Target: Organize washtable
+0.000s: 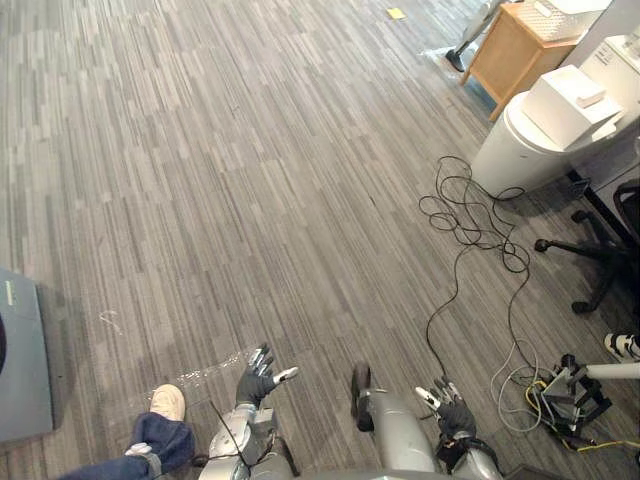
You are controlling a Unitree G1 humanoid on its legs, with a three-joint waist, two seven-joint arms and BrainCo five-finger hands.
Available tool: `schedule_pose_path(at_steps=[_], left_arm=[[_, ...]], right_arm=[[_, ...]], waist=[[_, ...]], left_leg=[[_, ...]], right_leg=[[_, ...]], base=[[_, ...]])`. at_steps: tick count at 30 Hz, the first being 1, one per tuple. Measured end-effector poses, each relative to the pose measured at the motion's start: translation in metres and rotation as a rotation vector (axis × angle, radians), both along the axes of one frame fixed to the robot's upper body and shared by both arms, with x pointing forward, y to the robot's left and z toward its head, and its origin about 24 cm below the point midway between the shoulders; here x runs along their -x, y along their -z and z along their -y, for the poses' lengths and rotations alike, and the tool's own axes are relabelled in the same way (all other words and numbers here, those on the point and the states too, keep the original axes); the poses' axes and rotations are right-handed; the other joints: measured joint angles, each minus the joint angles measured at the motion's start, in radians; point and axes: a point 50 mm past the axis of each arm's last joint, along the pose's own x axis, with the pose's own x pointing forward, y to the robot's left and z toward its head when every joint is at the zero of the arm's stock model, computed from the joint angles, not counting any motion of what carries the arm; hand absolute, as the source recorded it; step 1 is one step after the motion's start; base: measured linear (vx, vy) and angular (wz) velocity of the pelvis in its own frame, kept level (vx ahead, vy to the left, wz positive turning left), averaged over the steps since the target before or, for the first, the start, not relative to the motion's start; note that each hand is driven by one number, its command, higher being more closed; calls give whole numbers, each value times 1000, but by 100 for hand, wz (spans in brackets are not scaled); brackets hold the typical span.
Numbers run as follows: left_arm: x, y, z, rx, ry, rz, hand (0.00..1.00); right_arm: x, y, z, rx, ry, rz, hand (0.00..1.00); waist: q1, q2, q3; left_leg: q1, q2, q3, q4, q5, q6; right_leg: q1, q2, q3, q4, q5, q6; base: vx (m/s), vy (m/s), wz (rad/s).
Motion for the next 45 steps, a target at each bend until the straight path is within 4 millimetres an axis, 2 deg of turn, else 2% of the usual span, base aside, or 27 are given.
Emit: schedule_pose_path(at_steps=[1,3,4,6,8,10,12,14,15,16,18,20,22,25,26,29,30,31,32,33,34,35,36,37,38,40,45], left_arm=[[0,1,5,20,6,-3,0],[4,1,9,37,7,-8,0],[8,4,9,48,-2,-23,0],[10,5,10,91,-17,-28,0],[10,3,9,111,-29,-21,0],[9,-3,10,140,-38,12,0],[4,-18,10,171,-45,82,0],[7,-22,12,207,-74,100,0],[9,-24,11,215,-85,105,0],[14,-23,12,231,-99,95,0],[10,-29,10,243,-106,126,0],[5,-38,8,244,-102,169,0],[4,-37,8,242,-101,165,0],[2,-33,4,219,-115,148,0],[2,-31,4,214,-118,144,0],[-5,-22,4,192,-93,110,0],[-9,-14,5,176,-79,75,0],[-10,-13,5,174,-77,69,0],[-8,-10,1,151,-77,55,0],[-1,-4,6,159,-85,20,0],[1,-2,7,163,-92,9,0],[5,2,10,173,-111,-15,0],[7,3,9,174,-120,-25,0],[17,10,6,179,-154,-63,0],[19,13,5,188,-178,-88,0],[20,16,1,190,-213,-109,0],[25,11,-9,193,-286,-85,0]], right_arm=[[-6,-4,6,29,-35,24,0],[-21,-16,12,68,-68,89,0],[-26,-21,12,78,-79,116,0],[-36,-25,4,70,-115,148,0],[-40,-25,-1,57,-125,154,0],[-42,-26,-5,47,-129,163,0],[-49,-29,-7,59,-167,180,0],[-50,-30,-5,72,-189,183,0],[-49,-30,-4,79,-195,176,0],[-44,-23,-12,61,-210,146,0],[-38,-20,-22,45,-233,131,0],[-31,-17,-28,24,-226,114,0],[-29,-15,-30,7,-228,107,0],[-24,-14,-28,12,-225,99,0],[-20,-14,-26,13,-219,97,0],[-18,-19,-25,10,-213,121,0],[-17,-19,-20,12,-194,121,0],[-16,-18,-19,12,-184,116,0],[-11,-17,-18,14,-181,101,0],[-8,-15,-16,19,-185,81,0],[-10,-16,-14,26,-187,85,0],[-19,-21,-9,46,-200,111,0],[-24,-23,-9,47,-208,124,0],[-32,-26,-9,53,-220,148,0],[-40,-29,-15,39,-214,167,0],[-49,-29,-23,19,-206,176,0],[-64,-32,-35,15,-265,200,0]], waist=[[10,25,-3],[29,52,-3],[38,68,-4],[66,72,7],[75,36,30],[96,12,32],[132,6,33],[150,27,26],[152,31,25],[162,9,1],[149,-39,-39],[132,-78,-42],[110,-76,-37],[88,-31,-34],[61,5,-39],[14,23,-42],[-14,14,-42],[-20,0,-42],[-23,-23,-48],[-24,3,-49],[-23,20,-53],[-15,64,-52],[-14,71,-50],[5,90,-46],[26,101,-38],[53,74,-19],[91,58,-15]], left_leg=[[-42,62,-25,157,14,-6],[-153,137,-41,426,196,74],[-197,169,-68,544,368,84],[-328,171,-159,886,298,82],[-407,107,-165,977,202,104],[-529,52,-133,894,145,118],[-681,4,-100,587,148,112],[-702,-10,-95,221,218,16],[-700,-11,-97,161,282,30],[-694,-23,-87,224,358,104],[-684,-62,-62,265,296,186],[-606,-121,-43,341,160,222],[-482,-157,-55,325,74,235],[-235,-184,-92,157,41,228],[-117,-178,-130,50,44,225],[-37,-171,-193,27,44,223],[-1,-174,-240,38,42,220],[22,-181,-254,38,37,211],[81,-179,-275,51,5,155],[113,-143,-288,120,-8,134],[103,-120,-287,185,7,124],[43,-63,-265,370,100,119],[-3,-39,-244,471,188,115],[-77,40,-192,643,490,106],[-180,115,-165,884,446,149],[-281,142,-101,1063,294,168],[-495,126,22,618,176,124]], right_leg=[[-1,16,-10,104,-17,-15],[29,49,-24,169,-118,-45],[78,70,-19,151,-151,-63],[264,133,20,54,-194,-93],[433,135,56,-34,-206,-110],[548,130,75,-100,-218,-126],[632,109,100,-146,-275,-109],[702,102,120,-170,-336,-75],[727,100,133,-171,-362,-61],[748,79,168,-134,-390,-52],[661,17,169,80,-382,-45],[534,-45,176,461,-211,8],[453,-63,192,728,-17,56],[293,-41,118,921,-234,-26],[192,-6,49,866,-316,-35],[45,33,66,529,-338,-2],[28,28,145,129,-224,73],[20,15,170,25,-177,102],[12,-8,206,-43,-124,103],[10,9,198,87,9,73],[9,20,192,144,22,55],[23,49,156,237,-64,28],[39,62,145,263,-100,15],[109,102,145,253,-157,-18],[194,130,131,224,-191,-48],[347,136,151,148,-207,-66],[602,110,182,-69,-247,-55]], base=[[697,-349,26],[662,-333,-9],[805,-277,-49],[950,-269,-58],[707,-128,-27],[661,-55,-36],[641,33,-63],[608,135,-70],[681,236,-84],[833,335,-55],[888,340,-14],[793,294,27],[737,223,29],[788,159,28],[902,110,56],[707,-52,91],[774,-178,126],[804,-229,146],[852,-278,109],[1036,-369,91],[1029,-359,45],[832,-296,16],[641,-219,-8],[800,-198,-27],[646,-138,-34],[754,-126,-28],[666,-14,-26]])
